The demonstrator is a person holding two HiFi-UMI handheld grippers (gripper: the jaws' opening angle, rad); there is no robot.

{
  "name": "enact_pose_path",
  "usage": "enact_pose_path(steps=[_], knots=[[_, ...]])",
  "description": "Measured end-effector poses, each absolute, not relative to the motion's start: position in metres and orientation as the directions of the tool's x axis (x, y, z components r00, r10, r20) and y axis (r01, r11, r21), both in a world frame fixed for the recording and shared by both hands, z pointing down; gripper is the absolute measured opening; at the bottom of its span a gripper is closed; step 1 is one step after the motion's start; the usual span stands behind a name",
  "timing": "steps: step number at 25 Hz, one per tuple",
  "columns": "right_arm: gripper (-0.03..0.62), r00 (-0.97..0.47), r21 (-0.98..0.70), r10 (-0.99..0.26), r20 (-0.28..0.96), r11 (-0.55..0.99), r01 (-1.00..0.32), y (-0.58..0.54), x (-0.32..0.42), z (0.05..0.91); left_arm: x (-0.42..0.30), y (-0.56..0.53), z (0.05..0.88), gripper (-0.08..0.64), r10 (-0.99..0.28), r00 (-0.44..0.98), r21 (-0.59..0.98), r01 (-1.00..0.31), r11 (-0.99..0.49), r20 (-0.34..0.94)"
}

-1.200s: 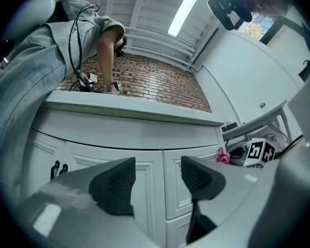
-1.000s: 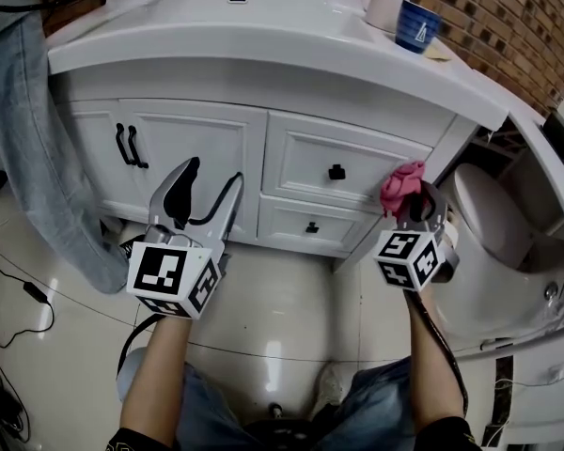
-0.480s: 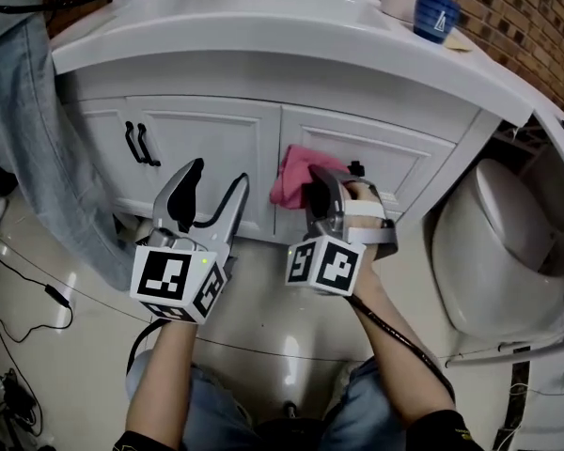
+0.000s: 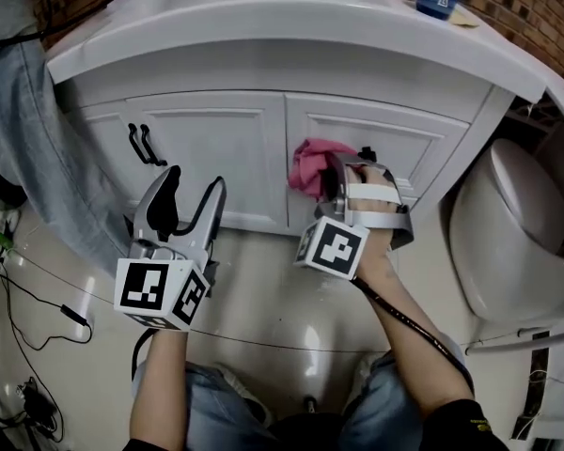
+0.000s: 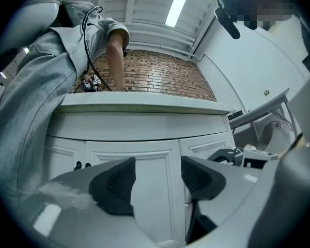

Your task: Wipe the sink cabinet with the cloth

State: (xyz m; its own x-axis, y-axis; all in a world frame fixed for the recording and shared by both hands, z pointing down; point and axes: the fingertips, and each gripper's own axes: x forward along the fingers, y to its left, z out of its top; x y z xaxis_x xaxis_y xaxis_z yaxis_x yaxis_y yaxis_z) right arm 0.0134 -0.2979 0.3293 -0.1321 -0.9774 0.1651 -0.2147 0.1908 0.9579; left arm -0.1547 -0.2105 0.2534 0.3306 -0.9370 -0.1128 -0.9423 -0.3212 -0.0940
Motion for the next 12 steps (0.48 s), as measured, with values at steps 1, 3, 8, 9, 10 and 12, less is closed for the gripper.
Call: enact_pose_path(steps=[1,3,8,9,10,12], knots=[[0.043,-0.116,0.955,-0.98,0.163,0.186,-0.229,-0.298,0.03,0.325,-0.154,-0.211,0.253,0.276,-0.937,0.331,-0.096,-0.942,-0.321,-0.112],[0.043,-0.12,0.946,-0.977,0.174,0.2,-0.255,-0.29,0.051,0.32,-0.149,-0.212,0.253,0.275,-0.935,0.336,-0.1,-0.94,-0.326,-0.112],[0.043,-0.075,0.961,-0.985,0.154,0.167,-0.223,-0.277,0.084,0.32,-0.132,-0.213,0.246,0.275,-0.924,0.359,-0.089,-0.933,-0.35,-0.131],[0.043,-0.05,0.964,-0.988,0.147,0.155,-0.217,-0.277,0.095,0.321,-0.127,-0.214,0.246,0.275,-0.921,0.366,-0.089,-0.93,-0.357,-0.133],[0.043,-0.016,0.967,-0.99,0.141,0.141,-0.212,-0.278,0.109,0.323,-0.123,-0.214,0.246,0.275,-0.918,0.373,-0.091,-0.927,-0.363,-0.133],[0.043,0.058,0.965,-0.989,0.139,0.122,-0.231,-0.283,0.143,0.324,-0.117,-0.216,0.247,0.275,-0.915,0.384,-0.099,-0.922,-0.374,-0.126]])
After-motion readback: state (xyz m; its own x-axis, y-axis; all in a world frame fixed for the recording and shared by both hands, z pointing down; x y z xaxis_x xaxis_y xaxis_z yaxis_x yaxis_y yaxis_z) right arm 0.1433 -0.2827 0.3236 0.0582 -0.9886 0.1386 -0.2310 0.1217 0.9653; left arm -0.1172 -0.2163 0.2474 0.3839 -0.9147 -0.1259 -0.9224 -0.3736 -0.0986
